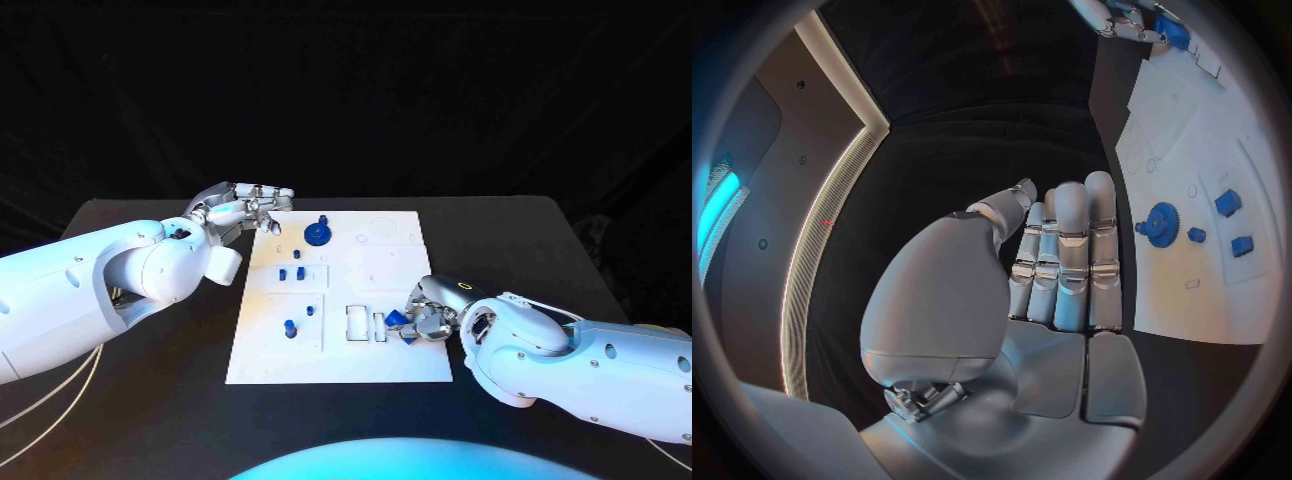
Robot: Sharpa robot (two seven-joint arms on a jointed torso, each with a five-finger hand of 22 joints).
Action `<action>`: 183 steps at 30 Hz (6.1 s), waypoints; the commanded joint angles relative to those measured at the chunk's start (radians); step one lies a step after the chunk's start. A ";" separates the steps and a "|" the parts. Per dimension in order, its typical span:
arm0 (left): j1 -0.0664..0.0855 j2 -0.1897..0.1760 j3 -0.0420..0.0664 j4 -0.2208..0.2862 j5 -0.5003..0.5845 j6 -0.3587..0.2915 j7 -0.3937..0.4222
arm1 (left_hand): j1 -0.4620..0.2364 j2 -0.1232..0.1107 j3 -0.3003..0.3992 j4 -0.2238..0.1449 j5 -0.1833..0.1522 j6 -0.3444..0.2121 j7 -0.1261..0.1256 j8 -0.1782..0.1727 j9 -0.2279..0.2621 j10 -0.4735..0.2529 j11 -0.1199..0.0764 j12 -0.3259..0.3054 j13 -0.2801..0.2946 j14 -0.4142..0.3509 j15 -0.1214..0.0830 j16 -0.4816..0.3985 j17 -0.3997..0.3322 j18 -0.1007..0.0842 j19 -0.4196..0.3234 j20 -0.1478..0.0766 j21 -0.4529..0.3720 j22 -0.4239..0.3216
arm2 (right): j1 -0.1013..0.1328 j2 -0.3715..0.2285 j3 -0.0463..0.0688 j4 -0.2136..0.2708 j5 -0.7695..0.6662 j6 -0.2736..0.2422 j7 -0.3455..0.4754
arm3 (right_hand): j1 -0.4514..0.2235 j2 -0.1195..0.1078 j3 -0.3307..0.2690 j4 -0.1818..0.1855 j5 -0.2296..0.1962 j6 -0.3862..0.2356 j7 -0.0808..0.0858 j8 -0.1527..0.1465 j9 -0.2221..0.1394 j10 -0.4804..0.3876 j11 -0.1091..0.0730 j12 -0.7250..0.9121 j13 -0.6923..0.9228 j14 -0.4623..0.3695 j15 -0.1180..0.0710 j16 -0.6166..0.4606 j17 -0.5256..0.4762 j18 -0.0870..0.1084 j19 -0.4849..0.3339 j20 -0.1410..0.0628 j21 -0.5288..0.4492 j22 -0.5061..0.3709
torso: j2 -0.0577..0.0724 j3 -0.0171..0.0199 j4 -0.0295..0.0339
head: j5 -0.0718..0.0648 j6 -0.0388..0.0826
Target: Assemble the parts on the task board
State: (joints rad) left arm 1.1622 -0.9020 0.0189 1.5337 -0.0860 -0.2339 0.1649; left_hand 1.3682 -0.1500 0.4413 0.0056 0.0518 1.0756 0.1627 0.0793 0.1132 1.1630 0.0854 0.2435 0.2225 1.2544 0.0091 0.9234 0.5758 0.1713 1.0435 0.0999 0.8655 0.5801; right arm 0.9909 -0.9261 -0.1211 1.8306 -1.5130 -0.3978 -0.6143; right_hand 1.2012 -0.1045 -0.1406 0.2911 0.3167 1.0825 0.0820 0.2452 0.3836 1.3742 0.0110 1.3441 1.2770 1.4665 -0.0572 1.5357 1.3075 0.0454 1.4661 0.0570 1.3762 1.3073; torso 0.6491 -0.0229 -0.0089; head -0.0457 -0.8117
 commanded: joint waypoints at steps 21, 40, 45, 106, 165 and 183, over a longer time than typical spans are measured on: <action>0.001 0.004 0.000 0.001 0.005 0.016 0.004 | 0.000 0.008 -0.008 -0.001 -0.001 -0.005 0.000 -0.002 -0.001 -0.006 0.000 0.005 0.002 -0.011 0.000 -0.004 -0.001 0.013 0.005 0.001 -0.006 -0.002 | 0.035 -0.026 -0.002 0.075 0.022 -0.124 -0.024 | 0.113 0.067 0.000 -0.021 0.155 0.025 -0.027 0.052 0.034 0.049 -0.027 0.034 0.063 0.094 -0.018 0.013 0.216 -0.016 0.054 -0.019 0.045 0.224 | 0.000 -0.0031 0.0113 | -0.006 0.010; 0.001 0.009 0.000 0.004 0.009 0.017 0.004 | 0.000 0.009 -0.008 -0.001 -0.001 -0.005 0.000 -0.002 -0.001 -0.007 0.000 0.005 0.002 -0.011 0.000 -0.004 -0.001 0.013 0.005 0.001 -0.006 -0.002 | 0.055 0.084 -0.002 0.032 0.177 -0.052 0.002 | -0.006 0.139 -0.048 0.000 0.112 0.032 -0.039 0.080 0.075 0.078 -0.036 0.054 0.102 0.094 -0.027 0.014 0.217 -0.016 0.055 -0.028 0.042 0.224 | 0.004 -0.0039 0.0172 | -0.006 0.008; 0.001 0.008 0.000 0.005 0.009 0.018 0.004 | 0.000 0.009 -0.008 -0.001 -0.001 -0.005 0.000 -0.002 -0.001 -0.007 0.000 0.005 0.002 -0.011 0.000 -0.004 -0.001 0.013 0.005 0.001 -0.006 -0.002 | 0.052 0.107 -0.002 0.014 0.191 -0.013 -0.003 | -0.019 0.149 -0.057 0.000 0.096 0.038 -0.042 0.087 0.082 0.091 -0.039 0.070 0.122 0.095 -0.029 0.015 0.219 -0.016 0.056 -0.030 0.044 0.225 | 0.003 -0.0043 0.0169 | -0.004 0.004; 0.001 0.000 -0.002 0.005 0.009 0.017 -0.001 | -0.001 0.010 -0.009 0.000 -0.001 -0.006 0.000 -0.002 -0.003 -0.010 0.000 0.006 0.002 -0.012 0.000 -0.005 -0.004 0.013 0.005 0.002 -0.008 -0.003 | 0.055 -0.080 -0.003 0.084 0.117 -0.080 0.107 | 0.094 0.138 -0.063 -0.092 0.015 -0.038 -0.025 0.081 0.120 0.071 -0.027 0.009 0.118 0.089 -0.021 0.002 0.193 -0.005 0.036 -0.027 -0.018 0.210 | -0.002 -0.0054 0.0191 | -0.022 0.012; 0.000 -0.010 -0.007 0.011 0.009 0.025 -0.004 | 0.000 0.010 -0.010 -0.001 -0.001 -0.007 0.001 -0.001 -0.003 -0.011 0.001 0.008 0.003 -0.013 0.001 -0.006 -0.005 0.013 0.006 0.002 -0.009 -0.004 | -0.036 -0.116 -0.011 0.024 -0.084 0.021 -0.023 | 0.222 0.145 -0.071 -0.100 0.012 0.014 -0.039 0.049 0.113 0.066 -0.038 -0.017 0.111 0.088 -0.028 -0.001 0.192 -0.006 0.038 -0.028 -0.018 0.211 | -0.004 -0.0041 0.0139 | -0.030 -0.007; 0.000 -0.013 -0.007 0.011 0.009 0.026 -0.005 | 0.000 0.010 -0.010 -0.001 -0.001 -0.008 0.001 -0.001 -0.004 -0.012 0.001 0.009 0.003 -0.014 0.001 -0.006 -0.006 0.013 0.006 0.002 -0.010 -0.005 | -0.040 -0.094 -0.011 0.017 -0.121 0.051 -0.054 | 0.316 0.138 0.050 -0.141 0.025 0.019 -0.041 0.026 0.106 0.063 -0.042 -0.029 0.110 0.090 -0.031 0.001 0.198 -0.007 0.040 -0.033 -0.012 0.213 | -0.005 -0.0034 0.0143 | -0.027 -0.008</action>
State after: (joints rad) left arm 1.1613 -0.9153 0.0111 1.5419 -0.0812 -0.2254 0.1565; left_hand 1.3682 -0.1500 0.4356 0.0058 0.0518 1.0756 0.1626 0.0793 0.1108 1.1558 0.0854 0.2480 0.2249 1.2475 0.0091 0.9234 0.5709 0.1713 1.0435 0.0999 0.8622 0.5760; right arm 0.9629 -1.0197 -0.1219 1.8567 -1.6289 -0.4052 -0.6311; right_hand 1.4401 -0.0371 -0.0935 0.1497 0.3342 1.0916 0.0401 0.2720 0.4885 1.4312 -0.0219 1.3198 1.4395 1.4651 -0.0847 1.5356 1.3077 0.0455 1.4662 0.0281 1.3610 1.3079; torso 0.6446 -0.0266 0.0047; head -0.0736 -0.8216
